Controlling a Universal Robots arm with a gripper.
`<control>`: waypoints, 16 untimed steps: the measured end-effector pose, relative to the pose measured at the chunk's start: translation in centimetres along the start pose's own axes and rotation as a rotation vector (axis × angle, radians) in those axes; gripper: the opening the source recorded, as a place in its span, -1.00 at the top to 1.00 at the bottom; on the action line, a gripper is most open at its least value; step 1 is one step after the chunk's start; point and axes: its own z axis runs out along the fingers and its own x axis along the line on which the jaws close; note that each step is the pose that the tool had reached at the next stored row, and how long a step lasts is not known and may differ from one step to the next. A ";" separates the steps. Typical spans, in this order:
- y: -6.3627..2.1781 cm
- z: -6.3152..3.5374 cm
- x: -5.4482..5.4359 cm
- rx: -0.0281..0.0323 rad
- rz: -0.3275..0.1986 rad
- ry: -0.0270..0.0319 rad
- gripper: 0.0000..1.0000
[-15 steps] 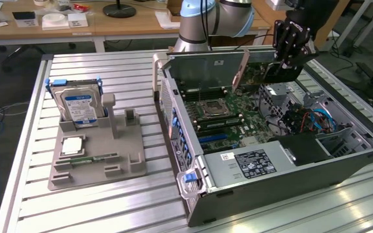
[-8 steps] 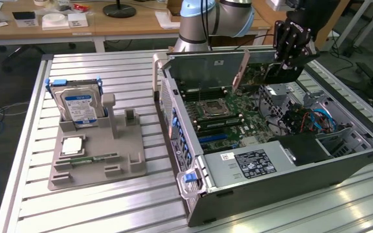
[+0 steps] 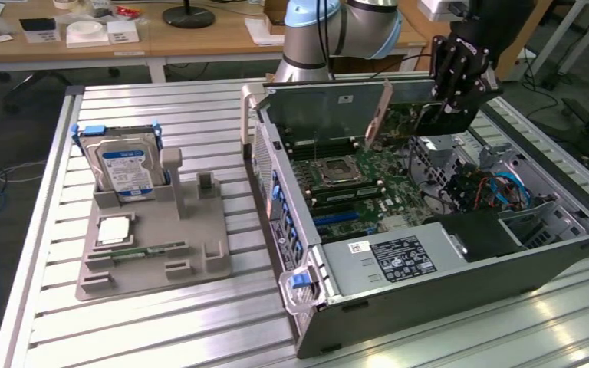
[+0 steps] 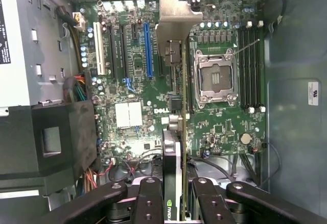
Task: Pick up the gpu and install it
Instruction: 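Insert the gpu into the slot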
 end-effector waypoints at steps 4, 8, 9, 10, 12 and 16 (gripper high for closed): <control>0.05 0.48 0.0 0.0000 0.000 0.0001 0.47; 0.16 1.21 0.1 0.0000 0.000 -0.0001 0.47; 0.20 1.39 0.1 0.0000 0.000 -0.0001 0.47; 0.25 1.57 0.1 0.0000 0.000 0.0000 0.47; 0.38 1.91 0.1 0.0000 0.000 0.0002 0.47; 0.73 2.63 0.2 0.0000 0.000 0.0001 0.47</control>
